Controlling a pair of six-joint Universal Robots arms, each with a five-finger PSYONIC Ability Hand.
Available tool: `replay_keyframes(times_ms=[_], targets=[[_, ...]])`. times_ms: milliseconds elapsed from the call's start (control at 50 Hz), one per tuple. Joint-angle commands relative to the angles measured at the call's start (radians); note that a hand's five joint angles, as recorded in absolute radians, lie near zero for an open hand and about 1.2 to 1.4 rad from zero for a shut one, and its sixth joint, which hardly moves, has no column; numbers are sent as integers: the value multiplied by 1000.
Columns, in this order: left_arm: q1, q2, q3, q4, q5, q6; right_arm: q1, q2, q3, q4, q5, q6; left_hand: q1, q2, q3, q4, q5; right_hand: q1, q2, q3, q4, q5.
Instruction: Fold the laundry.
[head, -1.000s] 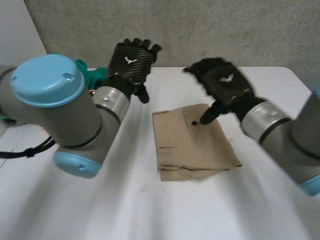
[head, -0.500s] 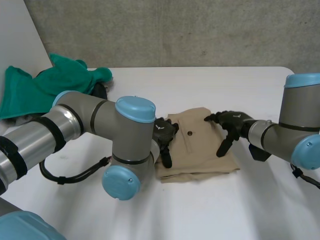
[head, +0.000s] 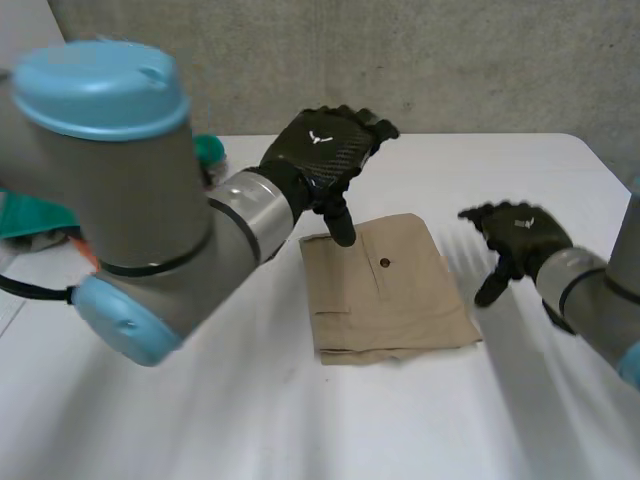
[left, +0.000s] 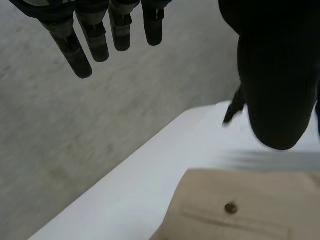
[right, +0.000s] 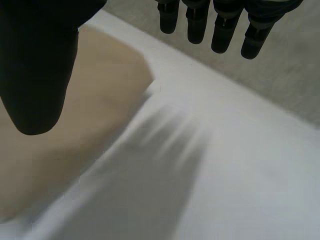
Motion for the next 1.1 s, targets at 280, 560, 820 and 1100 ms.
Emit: replay_keyframes(times_ms=[280,560,820,1100], targets=[[89,137,-200,-11,546,-93,12,199,32,-145,-175,195,19,8,2,-10,-30,229,226,178,179,166],[86,166,-192,4,511,-99,0,226,-144,-251,-13,211,19,8,2,-10,-30,1237,1233,1186,1186,1173],[71,168,-155,7,497,-102,-254,580,-821,-57,74,224,10,-1,-7,-18,-38,1237,1233,1186,1186,1173],[57,149,-144,7,476,-101,-416,996,-1479,160,86,217,10,-1,-7,-18,-38,15,11,-36,-36,-49]])
